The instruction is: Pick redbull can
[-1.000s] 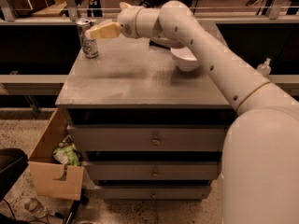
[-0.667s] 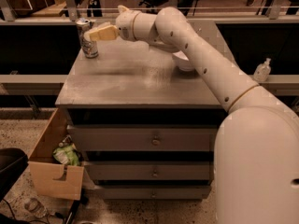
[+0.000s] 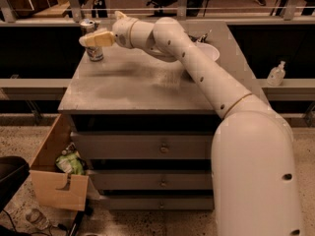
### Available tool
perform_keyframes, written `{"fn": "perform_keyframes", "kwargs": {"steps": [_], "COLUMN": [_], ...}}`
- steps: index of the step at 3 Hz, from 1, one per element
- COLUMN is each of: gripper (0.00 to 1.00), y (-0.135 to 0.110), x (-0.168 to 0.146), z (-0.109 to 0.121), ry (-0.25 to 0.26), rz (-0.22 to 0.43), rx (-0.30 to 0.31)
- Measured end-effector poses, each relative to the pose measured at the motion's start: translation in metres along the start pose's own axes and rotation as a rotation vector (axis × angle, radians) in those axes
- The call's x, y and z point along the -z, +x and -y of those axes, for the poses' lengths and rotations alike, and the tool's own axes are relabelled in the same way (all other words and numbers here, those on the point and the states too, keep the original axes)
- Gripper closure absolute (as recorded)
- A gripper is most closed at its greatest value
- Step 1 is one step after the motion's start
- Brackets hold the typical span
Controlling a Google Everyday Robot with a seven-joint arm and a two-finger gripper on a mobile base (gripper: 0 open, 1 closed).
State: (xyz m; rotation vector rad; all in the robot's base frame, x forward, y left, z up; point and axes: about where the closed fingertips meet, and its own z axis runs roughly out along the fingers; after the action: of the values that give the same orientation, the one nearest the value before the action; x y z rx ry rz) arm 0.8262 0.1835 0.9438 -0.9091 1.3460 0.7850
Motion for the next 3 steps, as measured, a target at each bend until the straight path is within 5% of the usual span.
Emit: {"fn": "perform_keyframes", "kwargs": {"steps": [1, 3], "gripper": [0.00, 0.49], "y": [0.003, 0.000], "x": [-0.016, -0.033], "z": [-0.011, -0.027], "ry": [-0.034, -0.068], "rz": [0.016, 0.024], "rx": [-0.017, -0.019]}}
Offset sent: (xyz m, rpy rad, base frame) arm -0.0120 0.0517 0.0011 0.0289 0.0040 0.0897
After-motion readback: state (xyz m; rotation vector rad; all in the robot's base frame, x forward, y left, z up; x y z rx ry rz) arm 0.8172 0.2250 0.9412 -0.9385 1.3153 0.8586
